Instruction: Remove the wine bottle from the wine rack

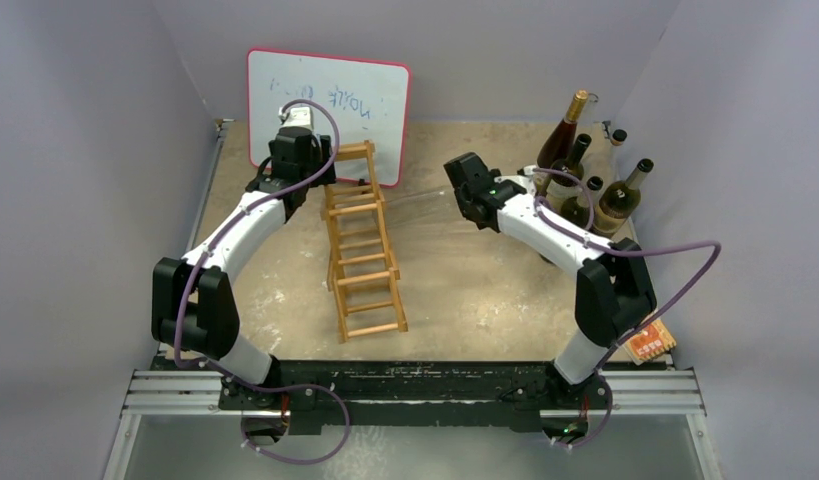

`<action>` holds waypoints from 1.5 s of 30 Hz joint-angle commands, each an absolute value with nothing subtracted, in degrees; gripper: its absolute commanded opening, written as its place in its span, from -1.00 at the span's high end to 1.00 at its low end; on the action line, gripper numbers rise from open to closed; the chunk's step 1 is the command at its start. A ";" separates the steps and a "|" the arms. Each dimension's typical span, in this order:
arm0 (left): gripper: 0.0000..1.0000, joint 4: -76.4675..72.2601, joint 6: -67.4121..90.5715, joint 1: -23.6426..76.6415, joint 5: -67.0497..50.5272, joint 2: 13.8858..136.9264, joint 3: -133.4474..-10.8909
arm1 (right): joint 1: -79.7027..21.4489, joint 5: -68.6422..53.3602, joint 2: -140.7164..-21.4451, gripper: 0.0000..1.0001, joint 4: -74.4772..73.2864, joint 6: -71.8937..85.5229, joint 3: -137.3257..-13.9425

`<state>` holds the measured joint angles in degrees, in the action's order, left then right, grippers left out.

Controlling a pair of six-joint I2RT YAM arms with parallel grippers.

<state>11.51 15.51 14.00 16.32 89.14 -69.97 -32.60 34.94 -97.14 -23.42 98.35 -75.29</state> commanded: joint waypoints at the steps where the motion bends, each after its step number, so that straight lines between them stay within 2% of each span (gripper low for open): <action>1: -0.43 8.92 15.91 12.92 17.85 88.02 -72.32 | -32.24 45.75 -92.13 1.00 -25.15 95.26 -76.55; 9: -0.43 8.72 16.00 12.92 17.51 88.09 -72.24 | -32.19 49.39 -89.32 1.00 -21.38 80.89 -78.30; 18: -0.43 8.64 16.17 12.92 16.94 88.08 -72.19 | -32.24 51.00 -87.00 1.00 -9.08 44.86 -79.77; 26: -0.43 8.56 16.26 12.92 16.58 88.00 -72.33 | -32.19 50.39 -79.87 1.00 3.23 17.37 -72.40; 33: -0.43 8.32 16.24 12.92 16.36 87.72 -72.08 | -32.07 57.25 -75.02 1.00 7.82 12.32 -66.99; 45: -0.43 7.93 16.43 12.92 15.63 87.54 -71.96 | -29.20 61.60 -70.45 1.00 11.27 17.82 -57.47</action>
